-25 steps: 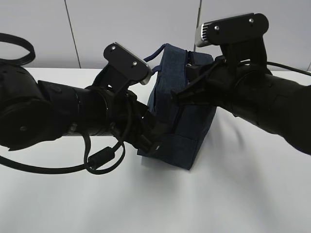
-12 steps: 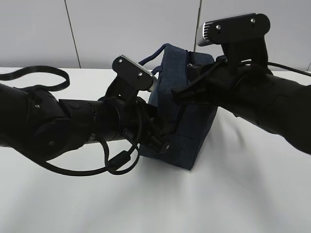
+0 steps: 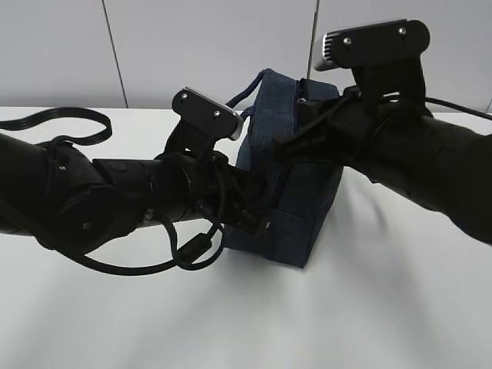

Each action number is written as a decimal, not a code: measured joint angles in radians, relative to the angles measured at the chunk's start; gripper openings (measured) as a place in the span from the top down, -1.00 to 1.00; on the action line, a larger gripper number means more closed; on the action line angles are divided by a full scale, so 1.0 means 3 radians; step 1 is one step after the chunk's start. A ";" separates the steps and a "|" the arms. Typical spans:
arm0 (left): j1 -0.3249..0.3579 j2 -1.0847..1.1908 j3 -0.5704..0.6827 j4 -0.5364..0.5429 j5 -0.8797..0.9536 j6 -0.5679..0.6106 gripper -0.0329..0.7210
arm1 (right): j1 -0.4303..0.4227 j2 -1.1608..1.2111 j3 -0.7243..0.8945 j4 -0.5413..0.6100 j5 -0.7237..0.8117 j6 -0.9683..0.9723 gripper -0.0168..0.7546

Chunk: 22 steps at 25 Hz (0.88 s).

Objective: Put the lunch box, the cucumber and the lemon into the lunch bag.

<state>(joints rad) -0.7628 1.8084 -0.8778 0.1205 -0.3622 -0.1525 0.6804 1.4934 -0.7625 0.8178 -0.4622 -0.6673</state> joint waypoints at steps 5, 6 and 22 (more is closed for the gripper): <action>-0.0029 0.0000 0.0000 -0.0021 0.0026 0.0000 0.89 | 0.0000 0.0006 -0.0023 0.0013 -0.0146 0.0000 0.96; -0.0047 0.0000 0.0000 -0.0028 0.0034 0.0000 0.89 | 0.0000 0.0023 -0.0031 0.0013 -0.0155 0.0000 0.96; -0.0146 -0.0084 0.0000 -0.0040 0.0155 -0.0002 0.90 | -0.0284 0.0355 -0.0481 0.0040 -0.0119 -0.0024 0.96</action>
<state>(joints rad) -0.8065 1.7833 -0.8778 0.1084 -0.3157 -0.1532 0.5951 1.6000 -0.9068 0.8297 -0.4980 -0.6745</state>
